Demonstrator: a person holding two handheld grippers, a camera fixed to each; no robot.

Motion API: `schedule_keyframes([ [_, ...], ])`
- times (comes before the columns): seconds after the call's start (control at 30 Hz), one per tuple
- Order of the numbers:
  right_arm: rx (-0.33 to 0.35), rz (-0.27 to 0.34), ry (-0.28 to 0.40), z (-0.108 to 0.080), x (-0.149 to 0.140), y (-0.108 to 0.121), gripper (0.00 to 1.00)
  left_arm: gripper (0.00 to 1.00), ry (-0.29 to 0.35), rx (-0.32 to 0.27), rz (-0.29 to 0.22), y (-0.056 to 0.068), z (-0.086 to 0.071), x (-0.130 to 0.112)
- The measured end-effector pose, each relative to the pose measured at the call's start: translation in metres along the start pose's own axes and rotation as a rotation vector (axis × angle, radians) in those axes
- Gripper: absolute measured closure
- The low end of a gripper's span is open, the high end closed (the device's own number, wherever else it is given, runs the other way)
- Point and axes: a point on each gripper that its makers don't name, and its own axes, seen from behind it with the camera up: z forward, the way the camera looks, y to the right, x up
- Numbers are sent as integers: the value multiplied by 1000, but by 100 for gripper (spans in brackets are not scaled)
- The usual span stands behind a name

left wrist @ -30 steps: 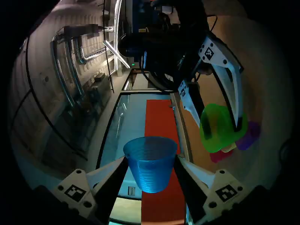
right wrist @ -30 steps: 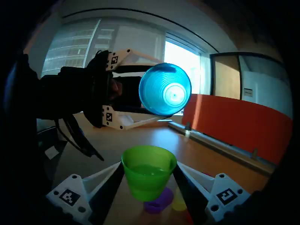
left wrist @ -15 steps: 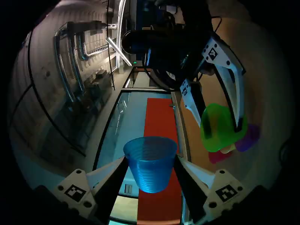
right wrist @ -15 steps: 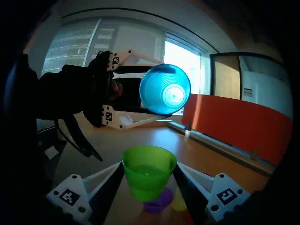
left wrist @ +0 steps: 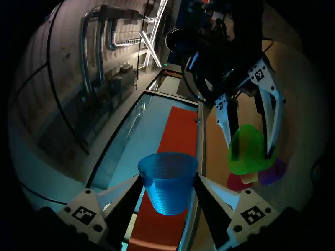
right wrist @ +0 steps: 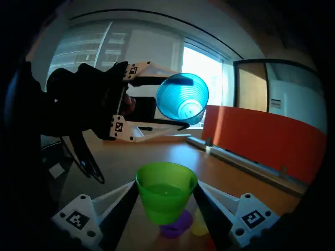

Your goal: Pour water

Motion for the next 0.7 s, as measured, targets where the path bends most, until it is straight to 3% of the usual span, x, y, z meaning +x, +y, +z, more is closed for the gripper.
schedule_keyframes([
  [0.37, -4, -4, 2, -1, 3, 0, 10, 17, -13, 2, -225, -4, -2, -6],
  [0.7, -4, -8, 6, -2, 6, 0, 9, 17, -25, -1, -372, -4, -5, -9],
])
